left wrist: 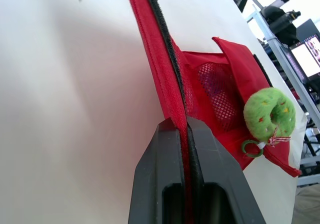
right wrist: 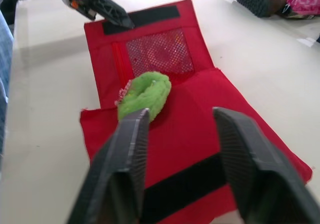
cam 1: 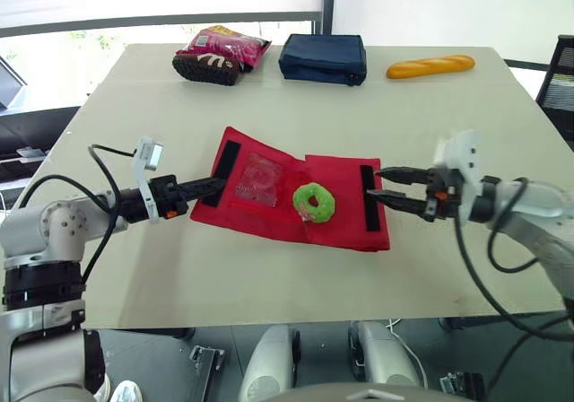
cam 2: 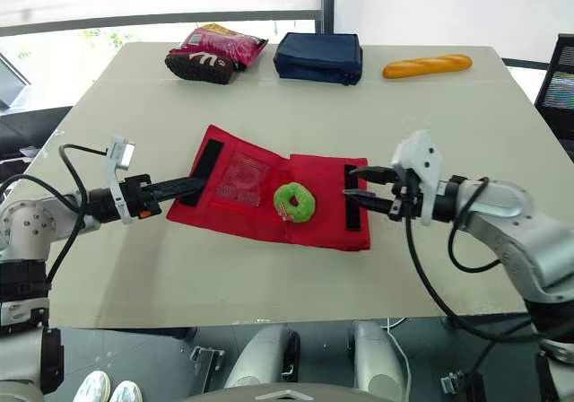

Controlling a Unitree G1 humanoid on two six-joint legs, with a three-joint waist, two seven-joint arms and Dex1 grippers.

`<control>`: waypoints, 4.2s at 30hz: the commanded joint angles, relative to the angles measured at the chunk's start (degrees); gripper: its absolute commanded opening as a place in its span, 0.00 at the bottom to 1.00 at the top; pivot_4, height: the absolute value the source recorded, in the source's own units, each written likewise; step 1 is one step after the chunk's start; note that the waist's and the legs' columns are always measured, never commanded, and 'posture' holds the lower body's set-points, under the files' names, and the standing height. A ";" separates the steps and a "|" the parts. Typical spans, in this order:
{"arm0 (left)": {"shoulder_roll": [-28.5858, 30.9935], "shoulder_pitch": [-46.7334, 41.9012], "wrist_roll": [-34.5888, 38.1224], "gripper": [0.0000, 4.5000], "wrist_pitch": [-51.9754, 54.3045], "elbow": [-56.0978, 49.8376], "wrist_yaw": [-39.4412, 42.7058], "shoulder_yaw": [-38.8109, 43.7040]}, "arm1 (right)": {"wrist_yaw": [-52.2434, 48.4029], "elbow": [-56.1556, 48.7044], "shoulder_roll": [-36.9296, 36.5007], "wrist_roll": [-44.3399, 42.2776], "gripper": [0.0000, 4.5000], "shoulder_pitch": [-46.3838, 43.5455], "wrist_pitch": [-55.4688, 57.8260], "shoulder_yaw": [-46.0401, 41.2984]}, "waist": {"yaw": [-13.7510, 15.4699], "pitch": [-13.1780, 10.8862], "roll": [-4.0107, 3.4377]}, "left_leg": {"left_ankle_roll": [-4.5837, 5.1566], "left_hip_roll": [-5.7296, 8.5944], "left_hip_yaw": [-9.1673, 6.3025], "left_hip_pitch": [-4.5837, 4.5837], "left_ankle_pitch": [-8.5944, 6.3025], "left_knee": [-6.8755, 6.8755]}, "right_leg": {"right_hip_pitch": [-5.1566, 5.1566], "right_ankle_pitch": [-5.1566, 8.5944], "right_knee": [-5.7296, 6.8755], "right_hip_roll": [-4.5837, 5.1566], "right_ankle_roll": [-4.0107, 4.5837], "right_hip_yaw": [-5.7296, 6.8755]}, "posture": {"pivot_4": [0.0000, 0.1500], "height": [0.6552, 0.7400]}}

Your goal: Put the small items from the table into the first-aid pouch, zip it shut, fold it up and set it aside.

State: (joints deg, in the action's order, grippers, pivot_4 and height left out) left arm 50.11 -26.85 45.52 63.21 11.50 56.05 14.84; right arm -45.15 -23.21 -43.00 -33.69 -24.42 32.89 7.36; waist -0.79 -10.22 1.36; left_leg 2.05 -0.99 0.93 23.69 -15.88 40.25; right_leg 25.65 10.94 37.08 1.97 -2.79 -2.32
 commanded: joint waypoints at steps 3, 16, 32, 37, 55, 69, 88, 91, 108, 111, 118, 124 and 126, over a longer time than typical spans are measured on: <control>1.52 -2.52 -0.60 0.00 -1.70 0.20 4.21 -0.49 | -2.12 7.02 6.26 8.87 0.00 -4.01 -6.68 6.47 | -0.01 -0.01 0.00 | 0.00 0.02 -0.01 0.04 0.00 -0.01 | 0.03 -0.09 0.00 -0.01 -0.14 0.01 | 1.00 0.69; -1.27 -4.54 11.17 0.00 1.05 -12.67 10.05 3.34 | -2.24 20.58 9.45 26.41 0.00 -4.06 -8.19 15.94 | -0.12 0.08 0.13 | -0.01 0.00 -0.02 -0.09 0.01 0.01 | -0.06 -0.09 0.10 0.03 -0.13 0.00 | 1.00 0.69; -22.13 -9.33 13.74 0.00 1.30 -16.85 -2.96 -5.91 | 1.25 17.82 14.65 25.12 0.00 -2.95 -2.78 10.51 | -0.09 0.28 0.41 | -0.02 0.07 -0.04 -0.98 0.00 -0.04 | -0.86 0.06 0.18 -0.03 0.09 -0.06 | 1.00 0.69; -22.37 -9.56 11.65 0.00 -0.65 -14.27 -1.54 -7.57 | -0.12 8.53 13.63 18.14 0.00 -0.65 1.92 3.32 | 0.13 0.25 0.37 | -0.02 0.09 -0.06 -0.92 0.00 -0.04 | -0.85 0.07 0.14 0.01 0.08 -0.07 | 1.00 0.69; -28.67 -12.49 0.15 0.00 -5.81 -4.56 -1.89 -17.40 | -2.11 -16.25 -1.49 -8.11 0.00 16.63 12.74 -31.50 | 0.08 0.11 0.19 | 0.03 0.37 -0.18 -0.67 -0.03 -0.10 | -0.85 0.19 -0.23 0.07 -0.16 -0.07 | 1.00 0.69; -34.83 -12.22 -4.69 0.63 -7.60 -0.03 -1.48 -19.66 | 2.91 -19.12 -2.34 -12.98 0.00 21.01 10.16 -35.83 | 0.21 0.11 0.18 | 0.03 0.34 -0.24 -0.67 -0.03 -0.10 | -0.85 0.20 -0.25 0.06 -0.17 -0.09 | 1.00 0.69; -36.80 -10.04 -2.63 0.98 -8.41 2.26 4.67 -18.36 | 3.44 -17.95 -3.92 -13.78 0.00 22.07 8.95 -35.32 | 0.28 0.12 0.18 | 0.03 0.33 -0.39 -0.68 -0.03 -0.10 | -0.86 0.20 -0.26 0.06 -0.17 -0.08 | 1.00 0.69; -37.54 -9.88 -0.91 0.98 -6.48 2.95 5.22 -16.78 | 3.65 -18.08 -3.93 -13.87 0.00 22.31 8.84 -35.29 | 0.26 0.12 0.18 | 0.04 0.33 -0.48 -0.66 -0.04 -0.10 | -0.86 0.20 -0.26 0.06 -0.17 -0.07 | 1.00 0.69; -39.54 -12.22 -3.54 0.98 -5.84 9.66 3.23 -14.96 | 4.70 -18.18 -4.51 -14.10 0.00 22.85 7.76 -34.99 | 0.36 0.12 0.18 | 0.04 0.35 -0.52 -0.67 -0.04 -0.10 | -0.87 0.20 -0.27 0.06 -0.18 -0.04 | 1.00 0.69; -39.88 -12.14 -5.83 0.86 -7.56 8.14 2.31 -17.05 | 4.62 -18.23 -4.36 -13.92 0.00 23.21 7.55 -34.90 | 0.48 0.12 0.18 | 0.04 0.35 -0.52 -0.67 -0.04 -0.10 | -0.87 0.21 -0.27 0.07 -0.18 -0.04 | 1.00 0.69; -39.25 -11.08 -12.65 0.20 -12.07 3.60 0.01 -23.57 | 4.61 -18.60 -4.44 -13.65 0.00 24.25 7.16 -35.08 | 0.74 0.12 0.18 | 0.04 0.35 -0.53 -0.65 -0.04 -0.11 | -0.88 0.20 -0.30 0.07 -0.17 -0.05 | 1.00 0.69; -37.24 -10.82 -18.52 0.01 -14.73 -0.08 -0.45 -30.10 | 3.36 -18.14 -5.78 -9.05 0.00 26.94 4.59 -34.35 | 1.58 0.14 0.14 | 0.04 0.35 -0.54 -0.69 -0.04 -0.11 | -0.93 0.21 -0.32 0.08 -0.18 -0.08 | 1.00 0.69; -36.14 -10.82 -20.56 0.01 -15.85 -0.92 -0.13 -32.43 | 2.45 -17.77 -6.42 -6.75 0.00 28.27 3.06 -33.99 | 1.61 0.14 0.14 | 0.04 0.36 -0.56 -0.68 -0.04 -0.11 | -0.93 0.21 -0.34 0.08 -0.18 -0.06 | 1.00 0.69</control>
State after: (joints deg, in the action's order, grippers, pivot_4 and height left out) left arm 13.23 -38.35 28.02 47.73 10.67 56.45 -14.60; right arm -41.92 -40.40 -48.57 -42.02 3.43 38.12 -25.76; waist 0.82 -10.08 1.50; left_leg 2.08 -0.64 0.36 23.01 -15.92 40.15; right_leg 24.72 11.16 36.74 2.05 -2.97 -2.38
